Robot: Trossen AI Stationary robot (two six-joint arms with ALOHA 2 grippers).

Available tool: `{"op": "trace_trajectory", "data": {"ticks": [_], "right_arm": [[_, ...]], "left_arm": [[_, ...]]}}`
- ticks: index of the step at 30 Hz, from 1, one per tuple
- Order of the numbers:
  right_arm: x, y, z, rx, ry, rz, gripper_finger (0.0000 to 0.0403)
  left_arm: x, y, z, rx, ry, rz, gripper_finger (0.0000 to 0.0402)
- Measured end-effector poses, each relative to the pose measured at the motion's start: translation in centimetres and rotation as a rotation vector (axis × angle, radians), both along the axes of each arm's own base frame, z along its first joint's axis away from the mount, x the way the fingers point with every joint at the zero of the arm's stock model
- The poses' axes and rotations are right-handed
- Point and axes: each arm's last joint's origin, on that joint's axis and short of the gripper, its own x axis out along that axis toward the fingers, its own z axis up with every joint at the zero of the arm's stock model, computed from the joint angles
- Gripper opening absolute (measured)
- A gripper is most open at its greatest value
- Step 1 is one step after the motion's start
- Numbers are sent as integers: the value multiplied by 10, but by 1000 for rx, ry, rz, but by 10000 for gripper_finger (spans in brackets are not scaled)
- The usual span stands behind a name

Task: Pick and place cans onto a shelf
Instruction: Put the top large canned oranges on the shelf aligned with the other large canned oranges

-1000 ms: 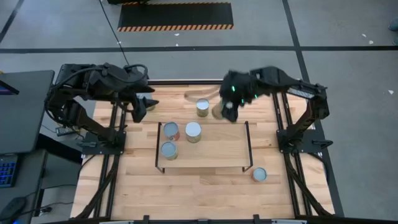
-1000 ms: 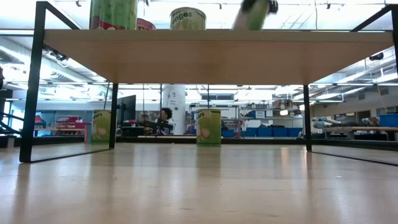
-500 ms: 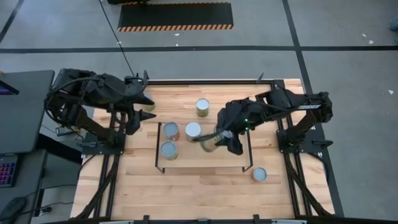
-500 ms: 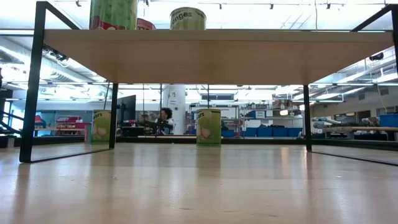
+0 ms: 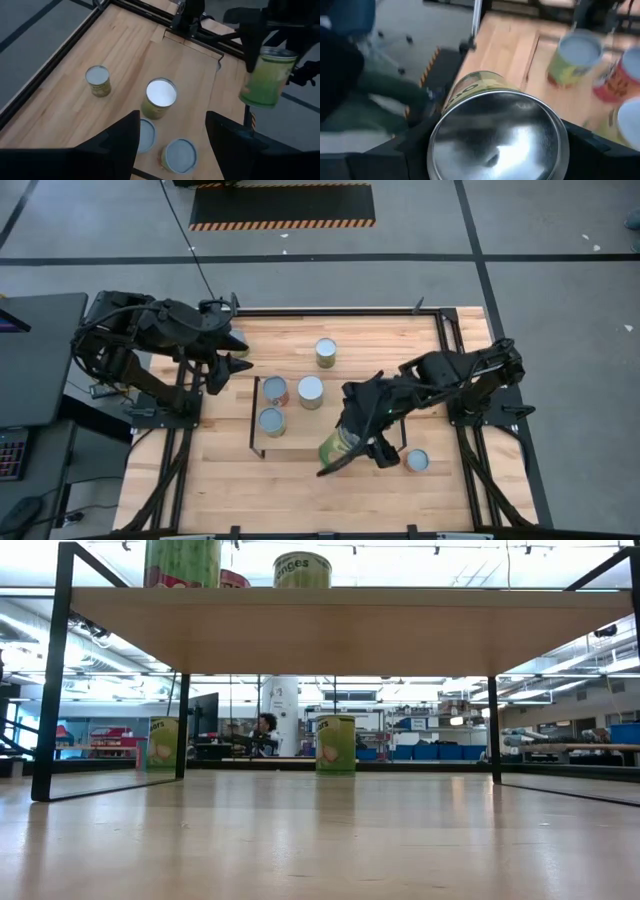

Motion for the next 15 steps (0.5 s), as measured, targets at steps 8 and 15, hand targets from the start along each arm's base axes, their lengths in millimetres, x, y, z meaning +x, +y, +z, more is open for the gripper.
{"op": "trace_trajectory", "data": {"ticks": [8, 15], "right_arm": [[2, -5, -19, -132, 166, -29, 315], [4, -10, -28, -164, 210, -52, 325]], "left_arm": [[2, -9, -1, -1, -3, 1, 231], [10, -22, -3, 27, -11, -42, 231]]}}
